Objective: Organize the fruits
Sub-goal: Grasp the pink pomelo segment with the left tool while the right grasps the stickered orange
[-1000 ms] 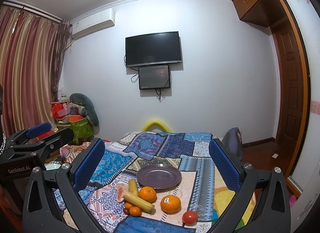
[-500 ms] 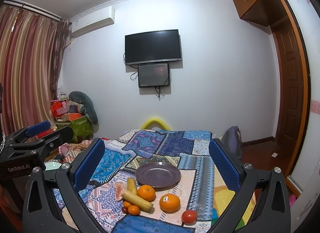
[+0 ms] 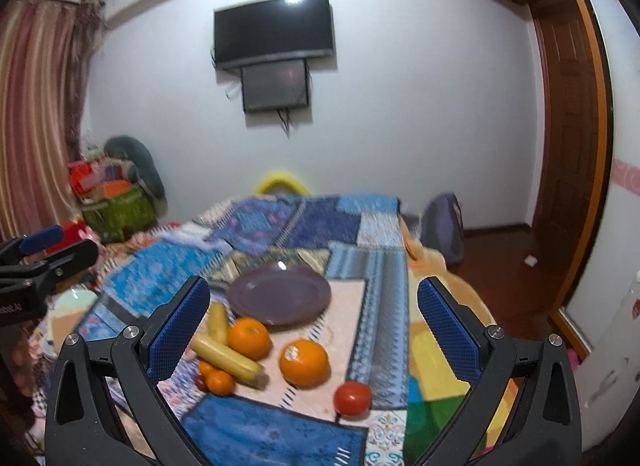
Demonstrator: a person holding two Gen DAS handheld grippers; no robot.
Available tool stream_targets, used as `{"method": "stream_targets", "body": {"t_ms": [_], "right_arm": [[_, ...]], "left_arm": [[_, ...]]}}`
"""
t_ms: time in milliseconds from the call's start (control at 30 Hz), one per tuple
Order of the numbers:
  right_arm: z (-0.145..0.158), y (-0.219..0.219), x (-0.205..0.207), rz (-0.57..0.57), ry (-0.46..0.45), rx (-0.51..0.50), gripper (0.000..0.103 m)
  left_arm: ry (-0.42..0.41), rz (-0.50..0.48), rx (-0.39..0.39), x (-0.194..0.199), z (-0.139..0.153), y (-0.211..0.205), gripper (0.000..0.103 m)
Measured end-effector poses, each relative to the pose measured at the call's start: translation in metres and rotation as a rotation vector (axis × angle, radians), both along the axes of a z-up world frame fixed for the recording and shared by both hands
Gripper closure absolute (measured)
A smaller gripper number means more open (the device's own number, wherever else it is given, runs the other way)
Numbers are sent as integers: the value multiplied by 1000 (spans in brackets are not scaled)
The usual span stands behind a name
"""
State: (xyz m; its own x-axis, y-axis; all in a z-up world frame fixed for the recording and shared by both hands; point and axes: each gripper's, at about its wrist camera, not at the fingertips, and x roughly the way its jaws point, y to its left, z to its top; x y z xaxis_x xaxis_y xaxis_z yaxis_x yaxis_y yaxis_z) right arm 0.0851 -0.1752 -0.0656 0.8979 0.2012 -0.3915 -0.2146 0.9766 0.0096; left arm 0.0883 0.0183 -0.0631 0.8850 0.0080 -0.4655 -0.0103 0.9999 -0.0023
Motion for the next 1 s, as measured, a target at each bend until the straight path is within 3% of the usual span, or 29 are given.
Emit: {"method": "stream_targets", "body": {"t_ms": [167, 433, 800, 1000], "right_arm": [[-25, -5, 20, -15, 98, -44, 0], [-57, -12, 49, 17, 226, -27, 0], [-92, 5, 80, 98, 334, -67, 6], [-107, 17, 94, 126, 384, -78, 7]], "left_arm": [[99, -22, -7, 29, -29, 4, 0], [235, -38, -15, 69, -76, 6, 0], [376, 22, -81, 106, -123, 41, 23], [437, 64, -116, 128, -144, 64, 30]]}}
